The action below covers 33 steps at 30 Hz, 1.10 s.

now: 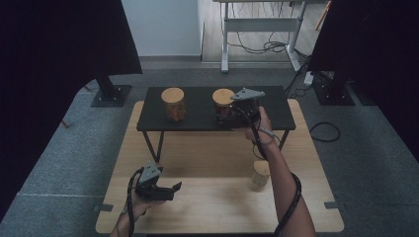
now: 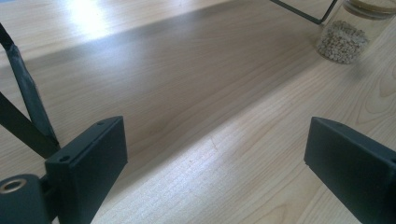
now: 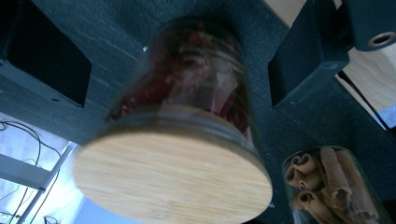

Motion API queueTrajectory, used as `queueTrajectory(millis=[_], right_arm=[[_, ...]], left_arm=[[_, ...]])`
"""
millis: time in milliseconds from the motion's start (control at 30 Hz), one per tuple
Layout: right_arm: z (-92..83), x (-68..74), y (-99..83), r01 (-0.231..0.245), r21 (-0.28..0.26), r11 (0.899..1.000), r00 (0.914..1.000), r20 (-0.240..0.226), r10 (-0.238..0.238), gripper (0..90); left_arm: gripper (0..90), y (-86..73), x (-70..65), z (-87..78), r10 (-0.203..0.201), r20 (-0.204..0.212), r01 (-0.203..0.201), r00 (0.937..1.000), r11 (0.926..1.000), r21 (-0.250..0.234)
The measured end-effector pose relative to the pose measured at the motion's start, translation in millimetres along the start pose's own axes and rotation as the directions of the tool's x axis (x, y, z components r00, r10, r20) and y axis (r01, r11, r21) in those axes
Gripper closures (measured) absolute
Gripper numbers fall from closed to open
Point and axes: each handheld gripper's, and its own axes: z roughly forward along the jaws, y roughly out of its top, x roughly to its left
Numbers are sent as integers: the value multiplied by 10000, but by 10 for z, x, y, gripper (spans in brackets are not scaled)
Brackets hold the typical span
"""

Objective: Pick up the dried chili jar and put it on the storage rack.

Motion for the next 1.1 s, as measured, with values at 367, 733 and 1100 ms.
queueTrajectory(millis=[367,733,1100], right_arm=[[-203,33,-151,69,-179,9998,10000,-2,-69,55],[-413,65,-409,57,-471,9989,10000,-62,-60,50],[-609,184,-740,257,-775,9967,9993,-267,-279,48]], left_arm=[[54,2,-33,51,153,94,-155,9998,9997,183],[54,-10,-5,47,44,99,-46,9999,9998,198],[54,-11,-4,92,63,212,-70,9998,9994,335]])
